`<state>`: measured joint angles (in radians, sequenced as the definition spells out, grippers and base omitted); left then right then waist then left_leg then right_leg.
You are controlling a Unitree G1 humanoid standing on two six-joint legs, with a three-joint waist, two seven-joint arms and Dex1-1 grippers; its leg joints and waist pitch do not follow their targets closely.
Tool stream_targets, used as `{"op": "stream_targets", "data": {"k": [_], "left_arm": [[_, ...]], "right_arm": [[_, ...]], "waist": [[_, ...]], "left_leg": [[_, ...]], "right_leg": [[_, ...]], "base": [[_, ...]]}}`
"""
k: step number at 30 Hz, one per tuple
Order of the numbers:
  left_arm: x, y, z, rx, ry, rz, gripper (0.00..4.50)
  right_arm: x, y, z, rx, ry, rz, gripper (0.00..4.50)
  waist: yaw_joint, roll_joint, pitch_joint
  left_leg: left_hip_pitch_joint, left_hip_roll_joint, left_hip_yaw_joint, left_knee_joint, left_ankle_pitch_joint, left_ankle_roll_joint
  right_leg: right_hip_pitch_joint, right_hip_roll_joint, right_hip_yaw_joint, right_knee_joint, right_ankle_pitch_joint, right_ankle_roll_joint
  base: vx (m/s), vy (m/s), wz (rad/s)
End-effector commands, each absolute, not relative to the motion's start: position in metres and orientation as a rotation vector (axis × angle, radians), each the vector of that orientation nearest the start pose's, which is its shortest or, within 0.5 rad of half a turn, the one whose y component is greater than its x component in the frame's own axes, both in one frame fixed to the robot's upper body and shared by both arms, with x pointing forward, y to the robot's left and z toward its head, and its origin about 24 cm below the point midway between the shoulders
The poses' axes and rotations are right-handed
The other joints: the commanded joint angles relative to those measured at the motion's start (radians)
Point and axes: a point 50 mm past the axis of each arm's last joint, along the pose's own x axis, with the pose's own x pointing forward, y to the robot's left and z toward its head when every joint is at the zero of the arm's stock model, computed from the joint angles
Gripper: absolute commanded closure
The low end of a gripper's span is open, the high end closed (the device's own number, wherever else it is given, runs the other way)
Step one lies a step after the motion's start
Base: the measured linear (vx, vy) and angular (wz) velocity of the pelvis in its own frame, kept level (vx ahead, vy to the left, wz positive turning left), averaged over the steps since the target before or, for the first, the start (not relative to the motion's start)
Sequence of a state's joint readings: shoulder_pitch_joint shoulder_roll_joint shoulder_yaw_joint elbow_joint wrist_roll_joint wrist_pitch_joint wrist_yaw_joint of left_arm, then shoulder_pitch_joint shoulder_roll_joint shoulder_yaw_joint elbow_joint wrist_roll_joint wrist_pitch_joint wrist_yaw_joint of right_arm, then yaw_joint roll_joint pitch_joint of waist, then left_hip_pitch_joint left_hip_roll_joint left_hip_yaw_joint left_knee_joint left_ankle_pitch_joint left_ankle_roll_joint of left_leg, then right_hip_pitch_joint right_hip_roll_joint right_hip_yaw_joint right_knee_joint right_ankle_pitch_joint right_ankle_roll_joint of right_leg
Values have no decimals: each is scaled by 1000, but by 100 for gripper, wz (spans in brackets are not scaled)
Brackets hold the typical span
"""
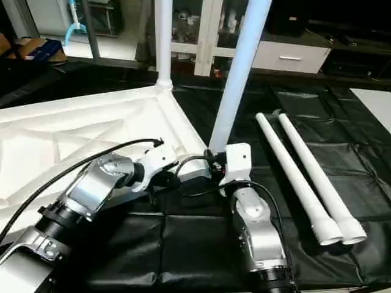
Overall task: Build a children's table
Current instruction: Rotate leg to tighten
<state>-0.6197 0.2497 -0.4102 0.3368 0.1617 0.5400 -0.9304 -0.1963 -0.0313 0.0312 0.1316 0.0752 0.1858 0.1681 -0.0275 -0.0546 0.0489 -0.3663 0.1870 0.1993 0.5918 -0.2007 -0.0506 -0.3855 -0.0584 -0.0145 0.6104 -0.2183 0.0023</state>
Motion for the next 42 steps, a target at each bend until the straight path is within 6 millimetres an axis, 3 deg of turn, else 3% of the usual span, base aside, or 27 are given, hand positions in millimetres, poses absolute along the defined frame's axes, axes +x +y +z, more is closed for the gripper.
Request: {"op": "stream_targets", "data": {"k": [1, 2, 5, 8, 11, 13, 14, 20, 21, 23, 26, 27, 30, 31, 32, 42], "left_arm": [[304, 68, 59, 510, 568, -1239, 450], [304, 69, 58, 517, 571, -1241, 450], [303, 70, 56, 527, 576, -1243, 450], [302, 72, 55, 530, 581, -1246, 450], [300, 77, 53, 560, 580, -1272, 450], [299, 78, 52, 565, 579, -1277, 450], [295, 82, 52, 569, 582, -1319, 450], [279, 86, 56, 568, 541, -1506, 450], [274, 88, 57, 570, 546, -1542, 450], [274, 90, 58, 571, 548, -1542, 450], [275, 91, 58, 573, 547, -1539, 450], [275, 92, 58, 572, 548, -1540, 450], [275, 93, 58, 570, 550, -1541, 450], [275, 93, 58, 573, 551, -1540, 450], [275, 93, 58, 573, 551, -1540, 450], [274, 94, 57, 567, 564, -1530, 450]], "right_arm": [[281, -129, 30, 54, 201, 255, 219], [280, -128, 34, 50, 186, 275, 185], [276, -128, 40, 30, 164, 306, 176], [273, -133, 45, 44, 172, 337, 139], [270, -144, 49, 45, 189, 439, 112], [269, -147, 49, 43, 190, 464, 112], [267, -157, 54, 55, 189, 580, 112], [263, -182, 60, 1, 203, 803, 112], [264, -193, 63, -7, 219, 853, 112], [262, -203, 66, -14, 248, 940, 112], [261, -208, 67, -19, 269, 992, 112], [261, -210, 67, -24, 273, 1007, 139], [264, -213, 67, -40, 275, 1040, 149], [265, -213, 68, -31, 274, 1047, 149], [265, -213, 68, -31, 274, 1048, 179], [269, -211, 66, -12, 261, 1074, 232]], "waist": [[4, 13, -36], [6, 10, -36], [12, 11, -39], [14, 11, -40], [19, 12, -37], [23, 10, -36], [24, 12, -37], [35, 10, -39], [35, 10, -41], [37, 4, -40], [44, 5, -39], [45, 5, -39], [46, 3, -41], [46, -8, -42], [47, -5, -43], [48, -3, -42]], "left_leg": [[12, 48, -28, -86, -256, -12], [12, 49, -27, -85, -258, -10], [11, 49, -26, -82, -198, 2], [11, 47, -23, -79, -158, 18], [12, 49, -22, -79, -167, 26], [14, 51, -23, -79, -189, 25], [14, 50, -23, -78, -198, 31], [12, 53, -21, -72, -145, 66], [12, 53, -21, -71, -140, 73], [13, 54, -18, -68, -139, 81], [14, 54, -18, -66, -131, 86], [14, 54, -18, -67, -133, 85], [13, 53, -18, -64, -132, 84], [11, 52, -17, -63, -117, 89], [12, 52, -18, -62, -110, 91], [13, 52, -17, -61, -100, 103]], "right_leg": [[18, -70, 42, -83, -155, -189], [18, -70, 43, -84, -163, -187], [23, -68, 42, -76, -92, -194], [29, -67, 41, -70, -27, -212], [26, -69, 42, -74, -45, -216], [30, -69, 41, -75, -77, -215], [30, -71, 41, -76, -86, -219], [32, -73, 40, -68, -26, -247], [33, -73, 38, -65, -21, -258], [33, -72, 38, -66, -22, -270], [32, -75, 37, -67, -48, -271], [32, -75, 37, -68, -57, -269], [32, -75, 36, -67, -76, -268], [33, -73, 35, -66, -67, -268], [33, -75, 35, -63, -64, -270], [32, -73, 34, -62, -54, -274]], "base": [[0, 0, 0], [0, 0, 0], [0, 0, 0], [0, 0, 0], [0, 0, 0], [0, 0, 0], [0, 0, 0], [0, 0, 0], [0, 0, 0], [0, 0, 0], [0, 0, 0], [0, 0, 0], [0, 0, 0], [0, 0, 0], [0, 0, 0], [0, 0, 0]]}}
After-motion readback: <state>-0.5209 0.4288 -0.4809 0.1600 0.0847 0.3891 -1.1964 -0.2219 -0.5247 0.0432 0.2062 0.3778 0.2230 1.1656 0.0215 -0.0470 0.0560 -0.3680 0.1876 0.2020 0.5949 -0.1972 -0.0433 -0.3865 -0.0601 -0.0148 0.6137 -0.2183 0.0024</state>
